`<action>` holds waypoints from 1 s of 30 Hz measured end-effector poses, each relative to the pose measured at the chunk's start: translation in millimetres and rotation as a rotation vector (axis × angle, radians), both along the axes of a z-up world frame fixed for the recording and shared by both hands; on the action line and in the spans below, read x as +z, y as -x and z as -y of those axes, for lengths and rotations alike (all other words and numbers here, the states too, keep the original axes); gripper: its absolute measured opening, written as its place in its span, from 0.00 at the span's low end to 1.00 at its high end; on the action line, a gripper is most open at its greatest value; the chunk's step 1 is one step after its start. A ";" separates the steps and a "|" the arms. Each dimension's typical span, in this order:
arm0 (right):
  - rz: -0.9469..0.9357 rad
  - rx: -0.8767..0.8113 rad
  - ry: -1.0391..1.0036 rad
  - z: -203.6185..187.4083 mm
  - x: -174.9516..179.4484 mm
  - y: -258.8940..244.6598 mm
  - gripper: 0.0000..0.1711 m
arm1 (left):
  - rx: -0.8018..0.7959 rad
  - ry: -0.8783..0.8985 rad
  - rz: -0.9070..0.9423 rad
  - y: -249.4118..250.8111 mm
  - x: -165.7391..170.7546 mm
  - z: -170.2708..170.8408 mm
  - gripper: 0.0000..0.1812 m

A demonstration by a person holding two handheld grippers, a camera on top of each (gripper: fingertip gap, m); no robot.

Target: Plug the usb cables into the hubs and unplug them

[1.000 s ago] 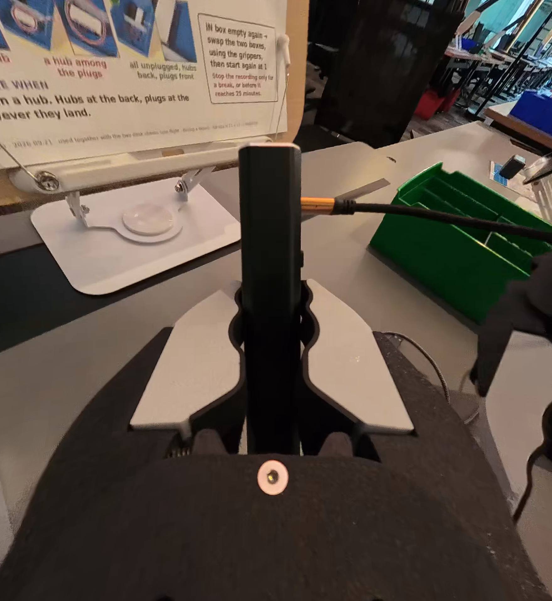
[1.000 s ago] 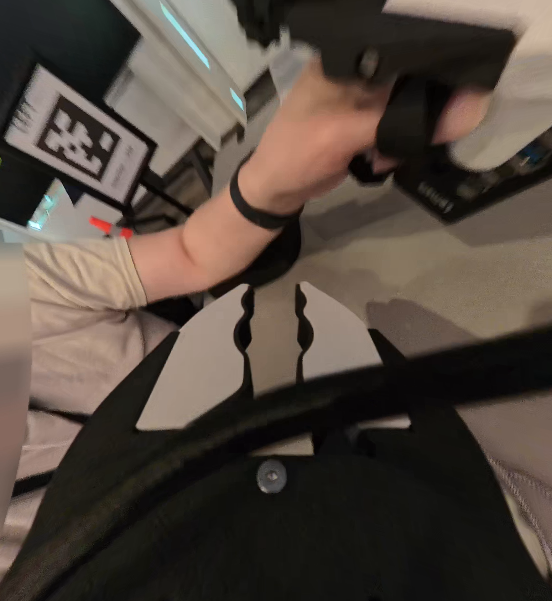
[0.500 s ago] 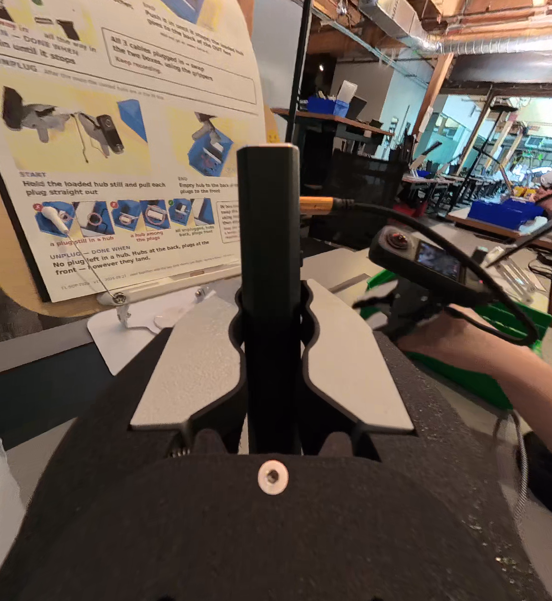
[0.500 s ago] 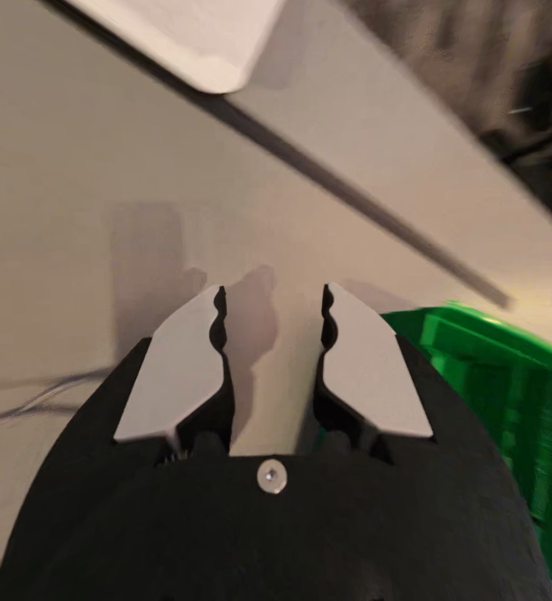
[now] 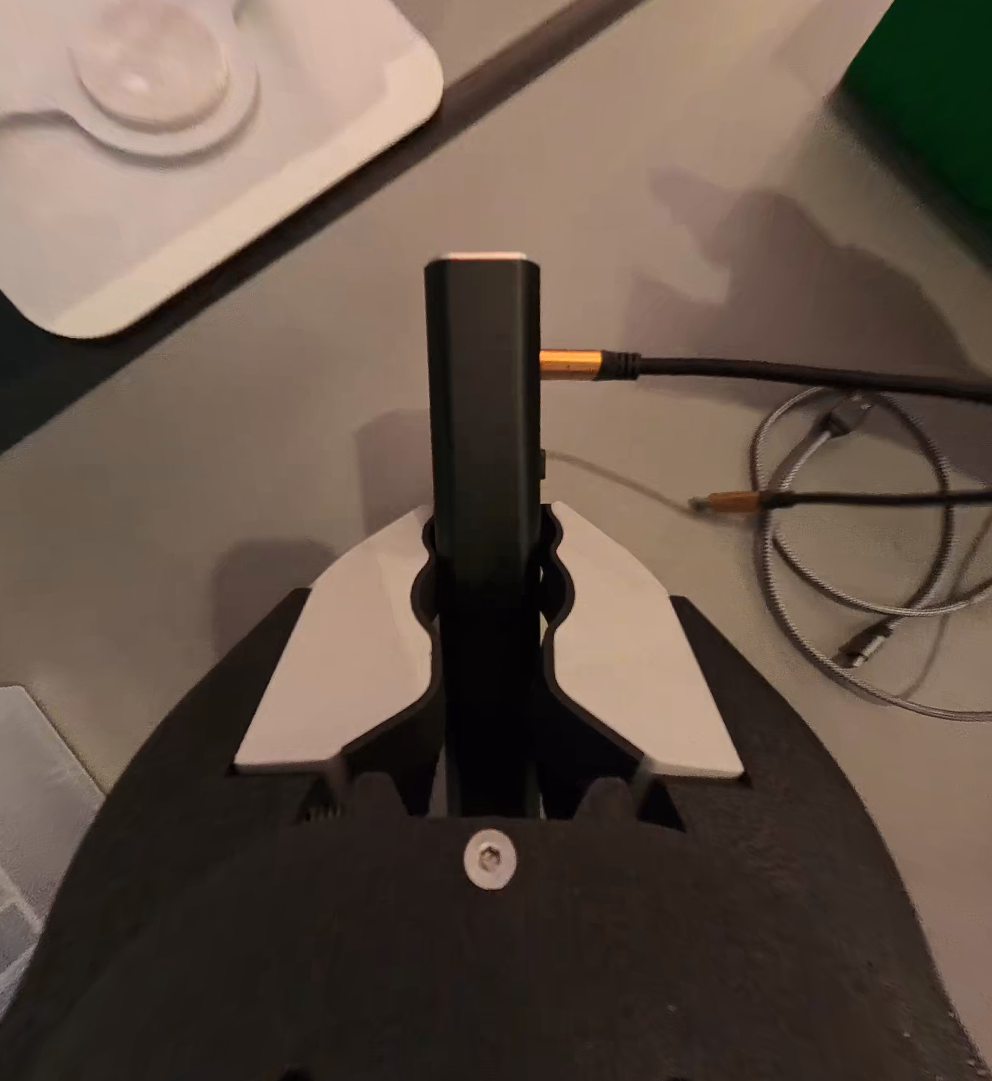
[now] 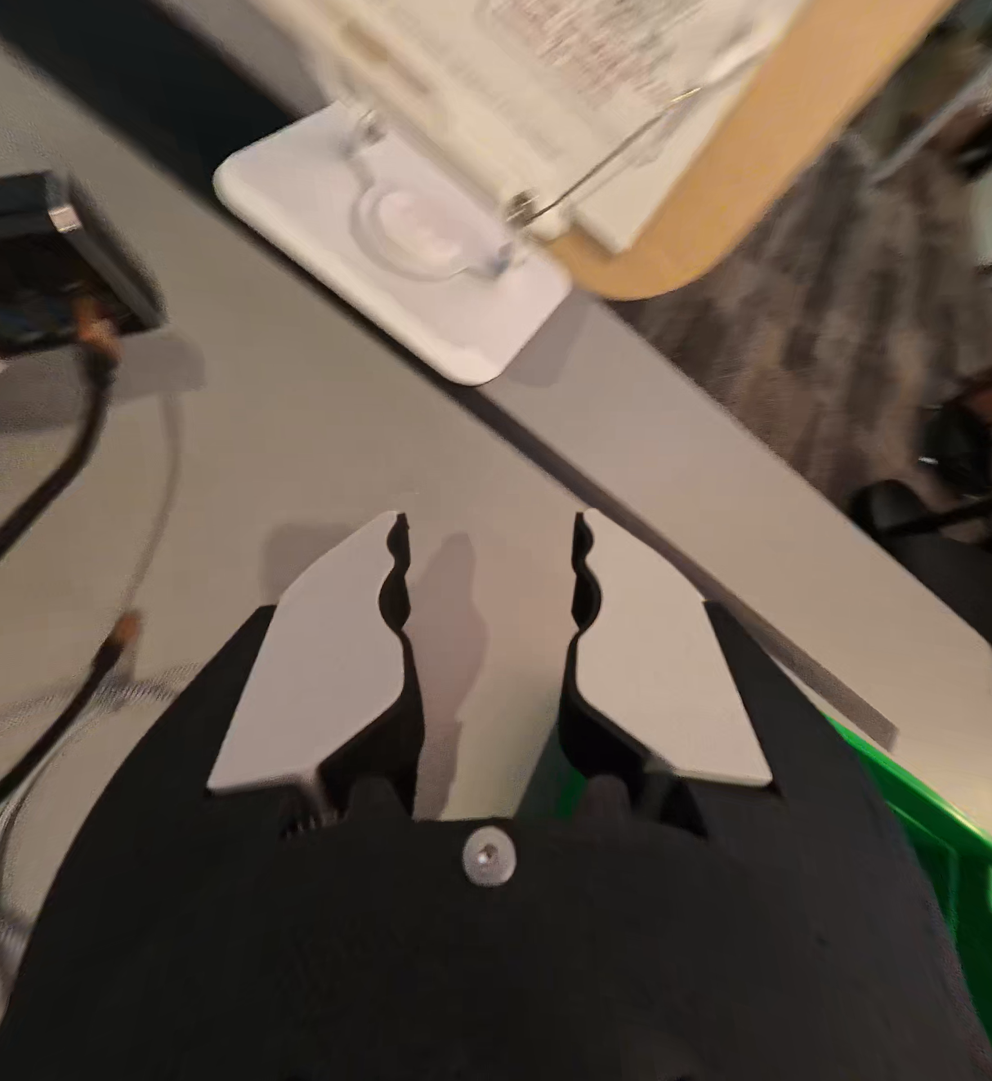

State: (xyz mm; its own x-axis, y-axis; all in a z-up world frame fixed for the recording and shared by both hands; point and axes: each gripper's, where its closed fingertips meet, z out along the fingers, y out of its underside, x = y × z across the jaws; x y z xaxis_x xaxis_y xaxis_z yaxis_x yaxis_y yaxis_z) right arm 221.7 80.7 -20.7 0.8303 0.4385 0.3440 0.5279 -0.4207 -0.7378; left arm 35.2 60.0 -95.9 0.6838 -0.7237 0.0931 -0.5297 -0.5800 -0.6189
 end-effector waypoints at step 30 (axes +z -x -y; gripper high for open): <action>0.410 0.715 0.622 99.2 -139.6 30.1 0.05 | 0.036 0.188 -0.098 14.6 -21.9 9.6 0.32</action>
